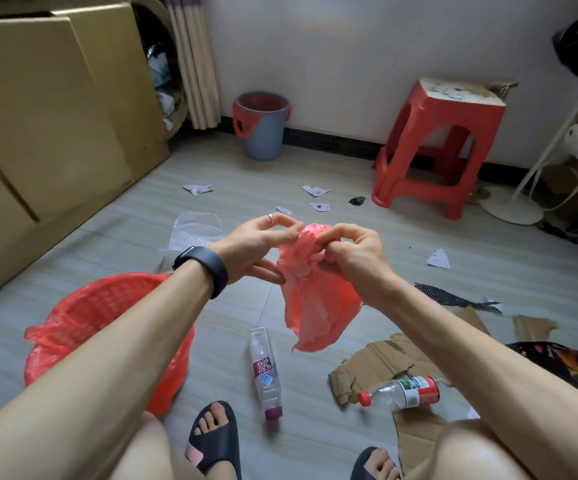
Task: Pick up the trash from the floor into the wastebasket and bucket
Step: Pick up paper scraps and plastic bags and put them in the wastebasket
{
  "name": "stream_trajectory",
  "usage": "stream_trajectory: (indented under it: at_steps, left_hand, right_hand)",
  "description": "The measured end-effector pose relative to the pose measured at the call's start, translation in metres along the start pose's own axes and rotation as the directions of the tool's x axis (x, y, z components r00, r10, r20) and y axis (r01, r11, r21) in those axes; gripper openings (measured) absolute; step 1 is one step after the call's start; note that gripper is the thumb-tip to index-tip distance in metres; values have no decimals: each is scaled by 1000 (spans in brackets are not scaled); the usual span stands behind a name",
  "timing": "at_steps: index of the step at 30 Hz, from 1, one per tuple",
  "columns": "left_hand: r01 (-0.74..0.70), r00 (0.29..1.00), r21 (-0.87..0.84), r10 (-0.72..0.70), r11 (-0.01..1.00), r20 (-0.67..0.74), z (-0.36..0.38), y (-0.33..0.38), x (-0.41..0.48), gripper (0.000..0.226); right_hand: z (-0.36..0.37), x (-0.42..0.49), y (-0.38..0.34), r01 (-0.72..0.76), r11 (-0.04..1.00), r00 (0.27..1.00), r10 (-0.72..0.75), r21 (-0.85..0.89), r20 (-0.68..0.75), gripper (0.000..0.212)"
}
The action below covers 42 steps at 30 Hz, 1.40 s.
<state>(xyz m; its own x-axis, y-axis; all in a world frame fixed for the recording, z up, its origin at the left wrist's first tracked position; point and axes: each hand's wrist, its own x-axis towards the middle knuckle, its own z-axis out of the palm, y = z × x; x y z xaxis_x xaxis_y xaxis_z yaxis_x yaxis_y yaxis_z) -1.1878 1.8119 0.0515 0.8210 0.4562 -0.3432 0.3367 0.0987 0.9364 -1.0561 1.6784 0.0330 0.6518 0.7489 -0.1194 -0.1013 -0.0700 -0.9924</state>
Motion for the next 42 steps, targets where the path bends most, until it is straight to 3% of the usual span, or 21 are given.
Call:
stream_trajectory:
  at_steps: [6,10,14,17,21,28,31,34,38,42]
  left_hand:
    - [68,992,-44,-62,997,112,4,0,1,53]
    - [6,999,-37,-8,999,-50,10,-5,3,50]
    - [-100,968,119,125,988,-220,9,-6,10,45]
    - [-134,972,212,170,968,-164,14,-2,7,42]
    - [-136,984,118,148,984,-102,7,3,1,44]
    - [-49,999,-70,49,996,-6,-4,1,2,34]
    - [-30,999,-118,27,993,-25,-7,1,3,32]
    - [-53,998,-168,46,984,-45,-10,2,4,38]
    - [-119,989,10,119,993,-93,-9,-2,2,39]
    - [-231,952,150,256,961,-171,-9,-10,6,31]
  right_hand:
    - [0,1,-10,-130,974,991,122,183,51,29]
    - [-2,-2,-10,-208,951,969,168,228,183,18]
    - [-1,1,-3,-124,992,973,118,21,199,44]
    - [-1,3,-1,-52,990,985,71,-128,154,44]
    - [-13,6,-2,59,918,972,37,-392,231,48]
    - [-20,6,-6,148,818,959,20,-556,284,43]
    - [-15,2,0,125,888,929,51,-442,367,38]
    - [-9,2,5,191,915,951,-83,-356,297,31]
    - [-8,-2,2,121,956,939,-23,-266,344,51]
    - [-7,-6,-4,-38,981,915,110,-190,387,29]
